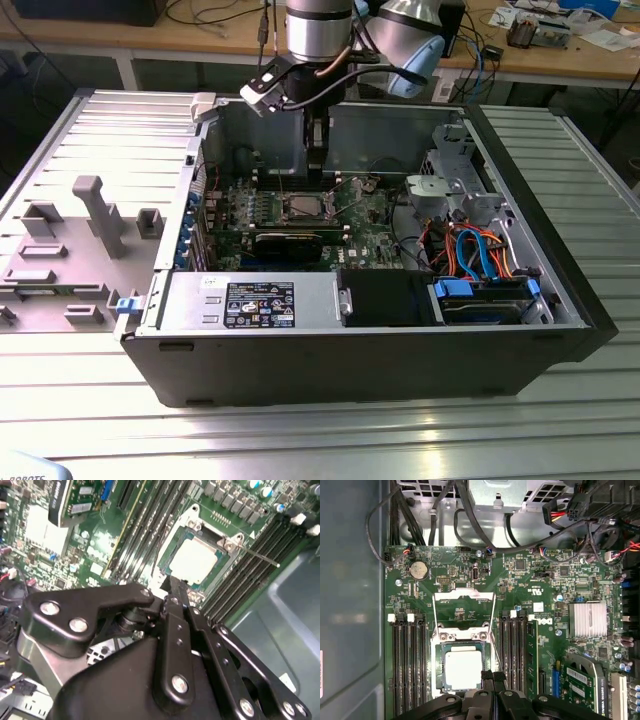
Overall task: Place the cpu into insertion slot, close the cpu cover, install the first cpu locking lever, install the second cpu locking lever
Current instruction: 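Close the cpu cover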
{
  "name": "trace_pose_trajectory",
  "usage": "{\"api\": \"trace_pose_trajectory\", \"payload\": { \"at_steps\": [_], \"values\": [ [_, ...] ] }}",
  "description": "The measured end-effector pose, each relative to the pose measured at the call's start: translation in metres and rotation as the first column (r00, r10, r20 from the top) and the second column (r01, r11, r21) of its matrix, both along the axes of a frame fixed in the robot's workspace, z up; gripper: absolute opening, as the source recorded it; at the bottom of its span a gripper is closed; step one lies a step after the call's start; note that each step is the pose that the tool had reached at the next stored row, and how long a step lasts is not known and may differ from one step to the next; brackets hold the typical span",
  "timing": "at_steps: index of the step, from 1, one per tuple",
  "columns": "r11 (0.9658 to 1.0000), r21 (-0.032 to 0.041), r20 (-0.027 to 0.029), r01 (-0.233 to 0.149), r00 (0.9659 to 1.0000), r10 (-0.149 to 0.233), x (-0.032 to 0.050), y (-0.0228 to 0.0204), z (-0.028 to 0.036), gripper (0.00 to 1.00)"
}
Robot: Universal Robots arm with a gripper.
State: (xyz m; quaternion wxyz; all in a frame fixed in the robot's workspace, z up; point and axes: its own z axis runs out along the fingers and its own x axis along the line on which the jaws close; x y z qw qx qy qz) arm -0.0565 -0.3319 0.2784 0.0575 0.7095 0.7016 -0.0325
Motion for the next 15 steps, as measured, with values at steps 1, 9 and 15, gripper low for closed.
{"api": "trace_pose_trajectory", "payload": {
  "at_steps": [1,9,15],
  "values": [
    [1.0000,0.0002,0.0000,0.000,1.0000,0.000,0.0001,0.0000,0.0000,0.11],
    [1.0000,0.0005,-0.0015,0.000,1.0000,0.000,0.0118,0.0000,0.0000,0.11],
    [1.0000,0.0005,-0.0015,0.000,1.0000,0.000,0.0120,0.0000,0.0000,0.11]
  ]
}}
